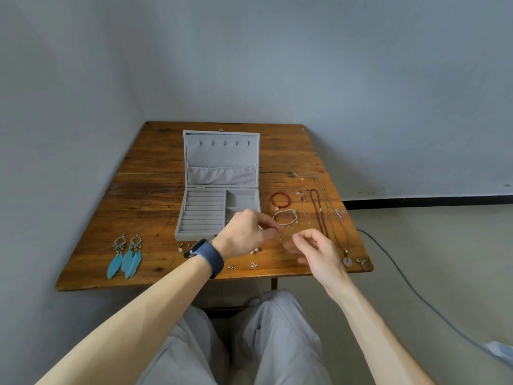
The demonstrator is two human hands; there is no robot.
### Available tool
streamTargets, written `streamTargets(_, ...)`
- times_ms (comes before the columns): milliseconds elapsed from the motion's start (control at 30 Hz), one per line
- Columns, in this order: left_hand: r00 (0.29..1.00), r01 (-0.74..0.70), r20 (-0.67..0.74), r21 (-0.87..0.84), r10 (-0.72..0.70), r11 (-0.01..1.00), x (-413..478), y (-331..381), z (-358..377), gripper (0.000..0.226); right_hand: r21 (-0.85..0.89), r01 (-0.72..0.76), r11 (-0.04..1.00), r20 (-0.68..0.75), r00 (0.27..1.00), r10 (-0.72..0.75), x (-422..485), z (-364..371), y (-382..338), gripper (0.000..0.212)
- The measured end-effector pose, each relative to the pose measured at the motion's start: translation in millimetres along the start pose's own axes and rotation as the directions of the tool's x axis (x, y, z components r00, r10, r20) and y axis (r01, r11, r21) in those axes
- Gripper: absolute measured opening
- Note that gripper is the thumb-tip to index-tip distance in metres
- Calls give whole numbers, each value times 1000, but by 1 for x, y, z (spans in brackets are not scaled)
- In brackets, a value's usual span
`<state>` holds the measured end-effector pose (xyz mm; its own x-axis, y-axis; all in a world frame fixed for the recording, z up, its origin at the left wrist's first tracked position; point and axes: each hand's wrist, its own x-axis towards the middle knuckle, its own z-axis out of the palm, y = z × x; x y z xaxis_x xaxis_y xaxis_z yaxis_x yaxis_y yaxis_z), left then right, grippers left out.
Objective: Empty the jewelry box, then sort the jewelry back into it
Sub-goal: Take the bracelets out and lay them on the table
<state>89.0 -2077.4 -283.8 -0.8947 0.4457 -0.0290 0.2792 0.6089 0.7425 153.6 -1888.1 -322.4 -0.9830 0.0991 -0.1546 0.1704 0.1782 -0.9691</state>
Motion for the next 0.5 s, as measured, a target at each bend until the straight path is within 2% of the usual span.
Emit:
streamTargets(100, 999, -45, -10, 157, 47, 987, -12, -7, 17, 21, -50, -34, 998, 0, 999, 34, -13, -4, 14, 8)
streamTargets(233, 999, -44, -9, 348, 50, 937, -18, -9, 38, 20, -278, -25, 960, -116, 993, -8, -15, -10, 30, 5)
streamTargets(333, 996, -82, 16, 563, 88, 823, -17, -7, 50, 19, -530, 17, 848, -130, 986, -101, -13, -14, 34, 6)
streamTargets(500, 999, -51, 16, 594, 52, 803, -8, -1, 55, 17, -713, 151, 685, -90, 949, -303, -4, -20, 37, 7)
